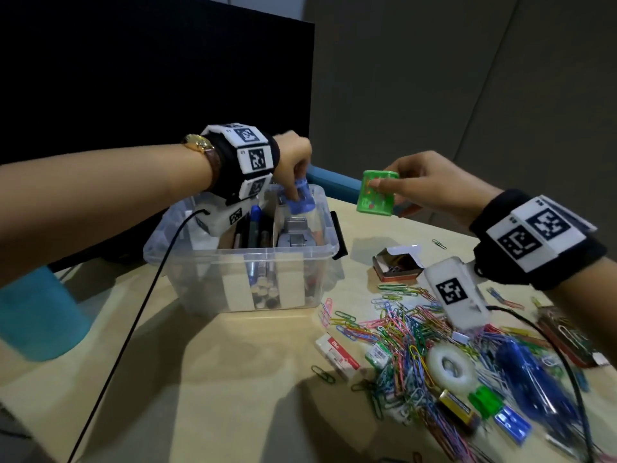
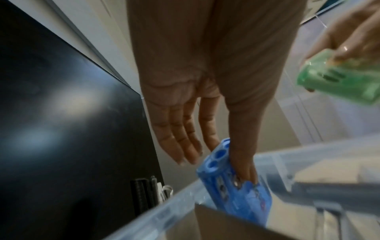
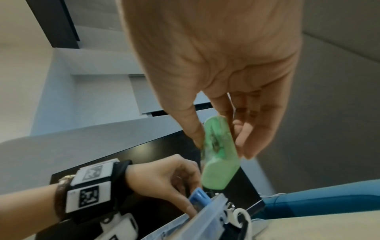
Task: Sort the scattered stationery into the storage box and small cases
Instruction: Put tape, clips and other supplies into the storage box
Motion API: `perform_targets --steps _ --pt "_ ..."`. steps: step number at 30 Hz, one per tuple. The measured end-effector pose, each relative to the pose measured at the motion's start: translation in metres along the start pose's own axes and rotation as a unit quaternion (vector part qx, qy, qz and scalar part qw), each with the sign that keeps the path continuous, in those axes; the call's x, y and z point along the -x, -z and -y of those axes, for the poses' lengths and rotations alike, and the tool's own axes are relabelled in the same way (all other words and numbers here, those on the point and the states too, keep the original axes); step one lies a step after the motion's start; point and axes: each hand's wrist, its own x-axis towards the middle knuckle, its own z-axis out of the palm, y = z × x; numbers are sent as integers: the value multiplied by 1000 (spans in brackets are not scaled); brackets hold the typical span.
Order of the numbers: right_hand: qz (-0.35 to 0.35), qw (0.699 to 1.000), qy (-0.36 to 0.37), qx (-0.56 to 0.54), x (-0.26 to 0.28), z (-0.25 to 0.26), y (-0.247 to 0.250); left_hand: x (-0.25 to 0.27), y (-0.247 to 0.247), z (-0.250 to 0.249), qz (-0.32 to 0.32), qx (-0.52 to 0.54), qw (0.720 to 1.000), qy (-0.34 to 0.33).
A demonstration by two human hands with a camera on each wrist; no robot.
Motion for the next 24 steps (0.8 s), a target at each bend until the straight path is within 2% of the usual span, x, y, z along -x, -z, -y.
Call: perform_targets --steps 4,9,11,13,15,19,22,24 --pt "-80 996 -38 11 7 -9 18 9 21 -10 -57 38 998 14" --pt "-70 991 -111 13 40 -26 53 24 39 -46 -164 199 966 -22" --pt "-90 984 -151 -4 58 -40 65 32 41 -66 -170 271 946 -56" --pt "-114 975 -190 -31 78 -53 71 38 37 -84 -168 294 937 -80" --pt "-116 969 -215 19 93 -66 73 43 33 -100 -167 294 936 -97" --pt "-54 956 -236 166 113 -91 63 48 25 -131 -158 264 942 -135" --pt "22 908 -271 319 122 -99 55 49 22 -145 -155 236 948 -148" --pt "88 882 -282 366 123 -102 52 51 22 -149 -153 227 950 -150"
